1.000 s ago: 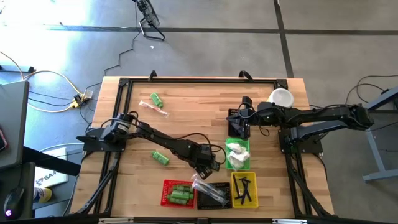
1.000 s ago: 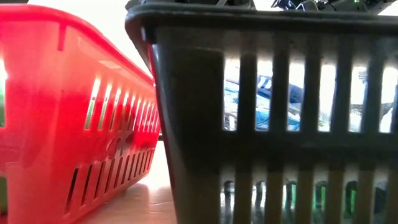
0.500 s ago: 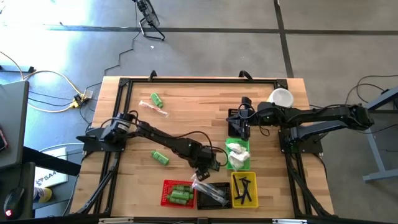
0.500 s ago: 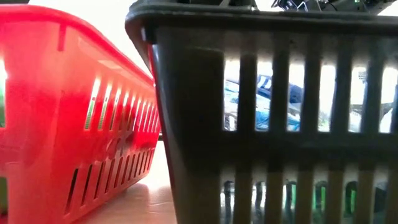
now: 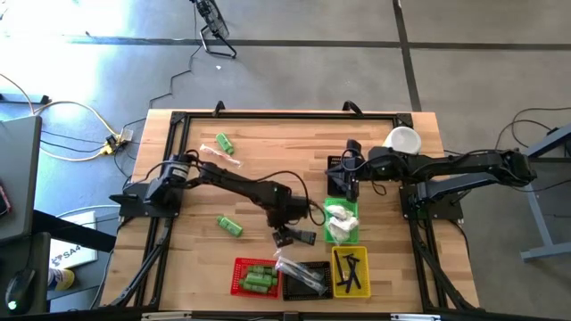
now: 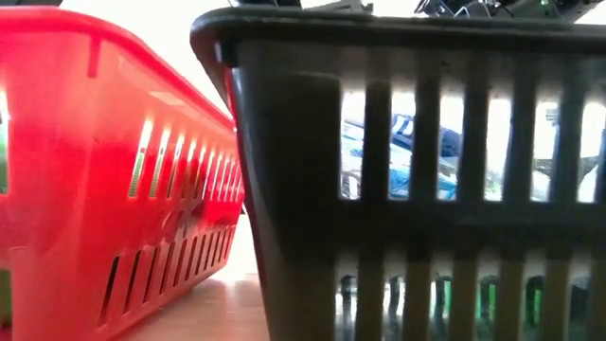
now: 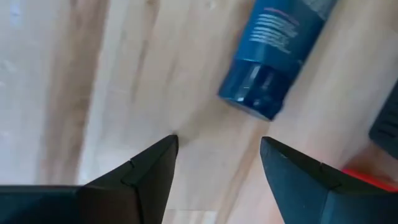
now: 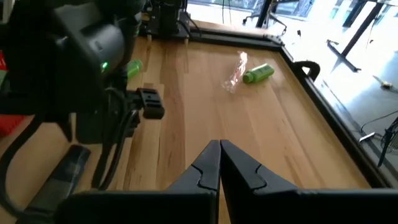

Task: Pick & Place Travel size toiletries
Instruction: Put the blue shaving cream into the top black bin

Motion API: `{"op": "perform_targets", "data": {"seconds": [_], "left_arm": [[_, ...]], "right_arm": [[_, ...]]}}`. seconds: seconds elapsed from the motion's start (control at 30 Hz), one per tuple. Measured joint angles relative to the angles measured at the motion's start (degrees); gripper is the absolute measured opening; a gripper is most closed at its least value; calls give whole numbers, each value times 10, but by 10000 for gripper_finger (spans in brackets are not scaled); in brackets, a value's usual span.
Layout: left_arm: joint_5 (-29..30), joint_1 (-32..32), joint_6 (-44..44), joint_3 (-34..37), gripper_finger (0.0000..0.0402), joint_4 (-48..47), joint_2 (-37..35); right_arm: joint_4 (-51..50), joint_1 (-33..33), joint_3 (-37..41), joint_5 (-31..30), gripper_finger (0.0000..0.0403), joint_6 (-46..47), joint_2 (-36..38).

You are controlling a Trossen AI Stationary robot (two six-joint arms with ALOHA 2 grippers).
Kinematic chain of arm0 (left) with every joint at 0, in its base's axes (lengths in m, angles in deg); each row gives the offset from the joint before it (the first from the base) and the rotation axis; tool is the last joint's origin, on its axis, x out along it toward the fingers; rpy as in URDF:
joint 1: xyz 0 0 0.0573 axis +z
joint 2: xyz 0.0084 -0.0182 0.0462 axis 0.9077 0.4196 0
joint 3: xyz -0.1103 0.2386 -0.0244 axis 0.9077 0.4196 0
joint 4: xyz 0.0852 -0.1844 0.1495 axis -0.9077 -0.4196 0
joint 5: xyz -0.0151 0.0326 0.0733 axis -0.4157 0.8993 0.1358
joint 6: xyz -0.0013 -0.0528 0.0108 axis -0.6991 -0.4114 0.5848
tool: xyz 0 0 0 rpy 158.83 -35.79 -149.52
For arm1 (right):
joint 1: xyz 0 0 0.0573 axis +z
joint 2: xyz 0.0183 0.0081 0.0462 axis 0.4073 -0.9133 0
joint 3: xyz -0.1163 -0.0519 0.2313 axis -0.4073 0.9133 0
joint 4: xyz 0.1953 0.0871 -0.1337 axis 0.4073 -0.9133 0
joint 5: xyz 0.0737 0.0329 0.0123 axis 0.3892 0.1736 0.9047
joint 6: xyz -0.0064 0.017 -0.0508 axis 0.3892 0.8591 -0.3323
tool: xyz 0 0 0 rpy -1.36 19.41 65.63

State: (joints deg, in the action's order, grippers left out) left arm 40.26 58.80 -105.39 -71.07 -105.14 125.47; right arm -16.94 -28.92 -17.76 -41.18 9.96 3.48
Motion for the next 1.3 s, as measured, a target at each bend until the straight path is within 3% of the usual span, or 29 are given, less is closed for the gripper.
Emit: {"op": "perform_targets", "data": {"seconds": [0.33,0.6,0.93,1.07,1.17,1.3], "left_arm": [[-6,30,83,1,232,-1,-1],[-30,31,81,2,232,59,0],[201,-15,159,1,232,-1,-105],[261,-48,214,0,232,5,-122],[292,-70,255,1,232,7,-122],[311,-84,249,12,232,11,-123]], "right_arm": [[-38,0,0,0,2,51,0],[-38,0,0,0,2,51,0],[-31,0,0,0,2,71,0],[-33,0,0,6,2,100,1],[-51,0,0,43,2,107,17],[-100,5,0,79,2,123,63]]}}
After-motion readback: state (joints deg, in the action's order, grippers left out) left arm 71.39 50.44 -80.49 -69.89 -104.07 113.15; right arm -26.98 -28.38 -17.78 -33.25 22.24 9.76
